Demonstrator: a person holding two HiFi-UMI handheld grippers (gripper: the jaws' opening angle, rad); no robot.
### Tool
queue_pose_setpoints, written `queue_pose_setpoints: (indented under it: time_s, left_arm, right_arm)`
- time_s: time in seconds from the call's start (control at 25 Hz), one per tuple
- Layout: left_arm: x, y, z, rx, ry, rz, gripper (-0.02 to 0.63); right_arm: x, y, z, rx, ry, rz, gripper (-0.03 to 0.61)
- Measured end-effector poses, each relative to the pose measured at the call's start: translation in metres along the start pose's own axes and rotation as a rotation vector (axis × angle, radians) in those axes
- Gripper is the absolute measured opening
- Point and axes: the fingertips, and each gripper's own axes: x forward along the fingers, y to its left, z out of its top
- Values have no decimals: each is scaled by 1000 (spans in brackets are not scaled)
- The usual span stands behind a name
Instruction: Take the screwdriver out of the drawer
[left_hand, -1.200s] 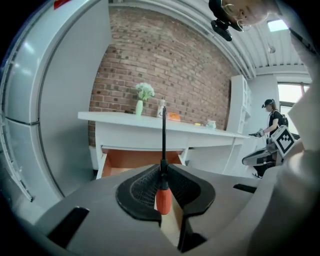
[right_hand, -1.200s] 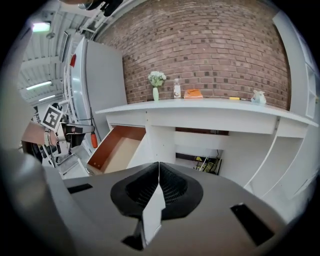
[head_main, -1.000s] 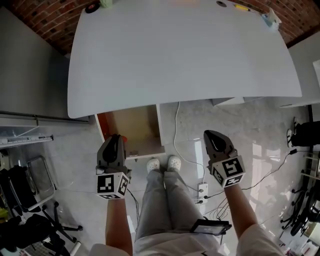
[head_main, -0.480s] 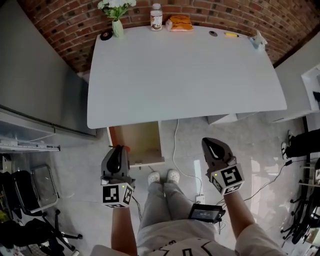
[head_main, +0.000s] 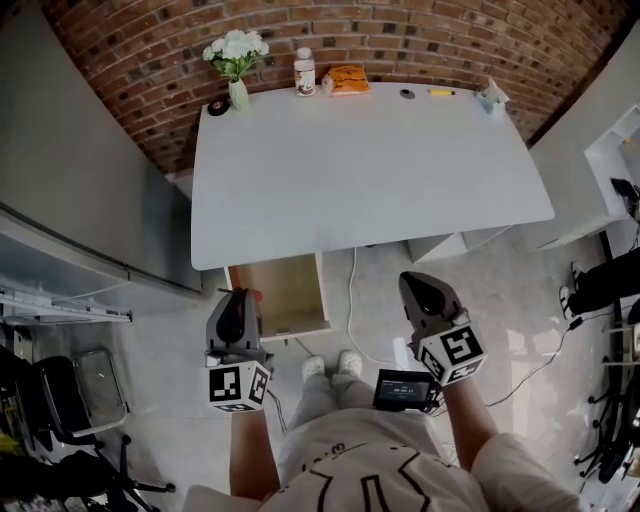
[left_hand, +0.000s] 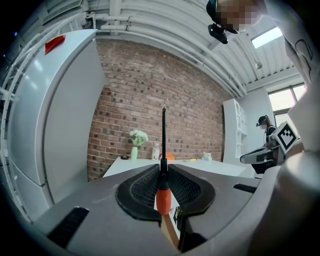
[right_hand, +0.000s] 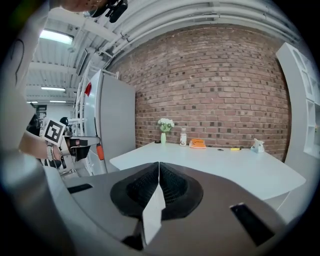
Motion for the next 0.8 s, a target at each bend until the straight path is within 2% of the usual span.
queue_pose_setpoints:
  time_s: [0.16,0.6,0.8]
  left_arm:
    - [-5,-4,30,31,-53,-13,58]
    - [-33,-2,98,77,-187,4,58]
    - [-40,-8,122,125,-224,-12,58]
  right_arm:
    - [-16,-2,22,21,-60,-28,21]
    - [-46,-2,85,-82,-181,-64,21]
    - [-53,0,108,-92,-234,-85,21]
